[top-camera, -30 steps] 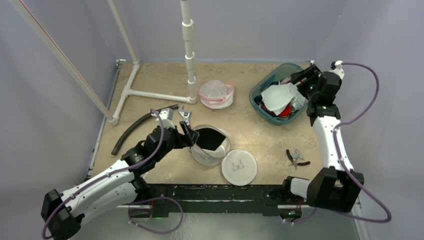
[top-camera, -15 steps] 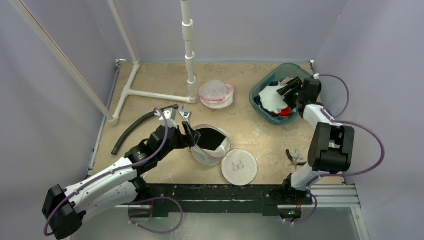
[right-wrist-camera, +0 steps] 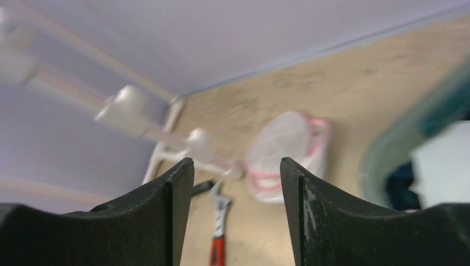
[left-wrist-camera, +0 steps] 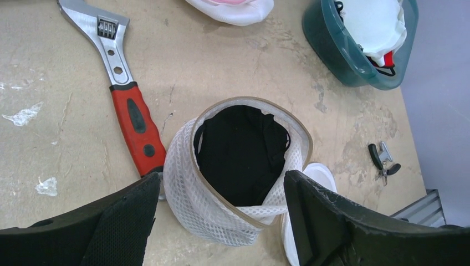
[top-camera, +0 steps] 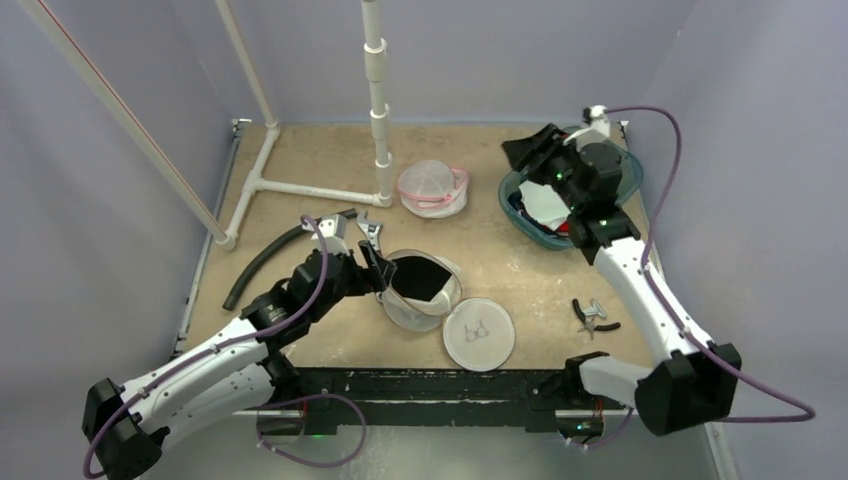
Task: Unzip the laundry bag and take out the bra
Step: Pick up the bra from the laundry bag.
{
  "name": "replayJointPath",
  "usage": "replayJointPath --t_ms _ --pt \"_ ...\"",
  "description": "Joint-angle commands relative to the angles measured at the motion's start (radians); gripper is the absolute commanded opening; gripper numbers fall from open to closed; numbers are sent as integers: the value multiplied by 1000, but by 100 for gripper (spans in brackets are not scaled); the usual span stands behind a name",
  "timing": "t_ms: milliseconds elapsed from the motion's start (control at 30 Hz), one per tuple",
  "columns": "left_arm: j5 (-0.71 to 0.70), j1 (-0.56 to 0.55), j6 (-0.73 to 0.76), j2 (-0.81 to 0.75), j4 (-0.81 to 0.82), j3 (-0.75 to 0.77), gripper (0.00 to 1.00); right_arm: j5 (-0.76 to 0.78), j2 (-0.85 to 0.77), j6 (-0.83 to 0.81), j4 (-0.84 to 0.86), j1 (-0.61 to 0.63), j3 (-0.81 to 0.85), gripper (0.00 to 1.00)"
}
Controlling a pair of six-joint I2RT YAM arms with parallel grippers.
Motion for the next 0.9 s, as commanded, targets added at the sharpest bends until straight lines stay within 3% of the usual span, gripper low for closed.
replayJointPath --t_ms 0,167,333,567,767,867 --pt "50 2 30 -10 -22 32 79 -111 -48 -101 -25 197 -37 59" --pt "83 2 29 36 -52 29 72 -78 -80 -181 -62 482 -121 56" --pt "104 2 44 133 -4 16 58 -44 -62 -180 -45 624 -181 55" --pt "46 3 33 283 41 23 51 67 25 -186 -48 727 -187 55" --pt "42 3 5 307 55 22 20 135 52 -167 -69 741 -203 54" --pt "42 2 -2 274 42 10 10 137 94 -165 -81 748 -199 54"
